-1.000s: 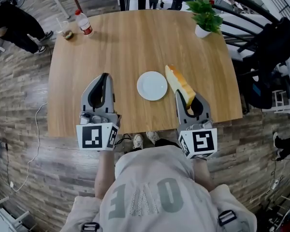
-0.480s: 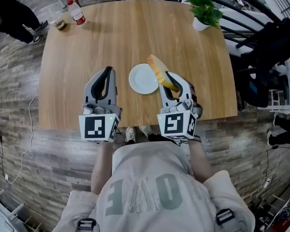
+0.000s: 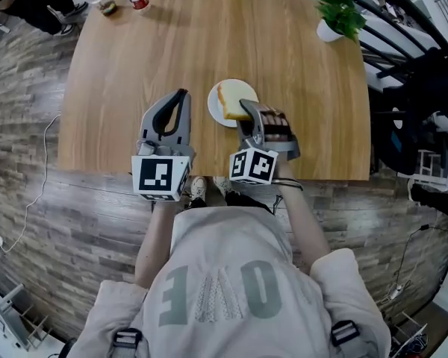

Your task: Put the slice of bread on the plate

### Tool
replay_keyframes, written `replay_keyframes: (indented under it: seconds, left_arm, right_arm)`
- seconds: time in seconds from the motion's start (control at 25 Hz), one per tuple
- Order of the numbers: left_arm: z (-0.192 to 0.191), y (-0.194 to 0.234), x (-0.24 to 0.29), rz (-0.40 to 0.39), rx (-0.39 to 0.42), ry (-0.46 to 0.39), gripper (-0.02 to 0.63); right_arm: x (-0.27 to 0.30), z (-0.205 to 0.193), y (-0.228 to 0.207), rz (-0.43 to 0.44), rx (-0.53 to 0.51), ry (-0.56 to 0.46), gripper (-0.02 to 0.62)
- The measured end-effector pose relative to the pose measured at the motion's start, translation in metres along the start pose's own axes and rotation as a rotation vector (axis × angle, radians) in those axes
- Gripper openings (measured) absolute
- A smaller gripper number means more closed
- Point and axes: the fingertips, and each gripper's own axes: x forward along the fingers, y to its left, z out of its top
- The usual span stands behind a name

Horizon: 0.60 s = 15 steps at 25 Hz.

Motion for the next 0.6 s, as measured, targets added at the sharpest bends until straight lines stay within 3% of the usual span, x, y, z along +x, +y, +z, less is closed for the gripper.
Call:
replay_keyframes:
  seconds: [0.16, 0.32, 0.6]
  left_arm:
    - [-0.004, -0.001, -0.005, -0.001, 0.012, 0.021, 0.018]
    - [-0.004, 0.01, -0.014, 0.013, 0.025, 0.031, 0.018]
    - [0.0, 0.017, -0.021, 0.021, 0.021, 0.017, 0.018]
  right_arm:
    - [0.017, -0.009, 0.017, 0.014, -0.076, 0.037, 0.089]
    - [0.034, -0.024, 0.029, -0.069, -0.249, 0.129, 0.09]
    - [0.045, -0.032, 0.048, -0.025, -0.271, 0.164, 0.09]
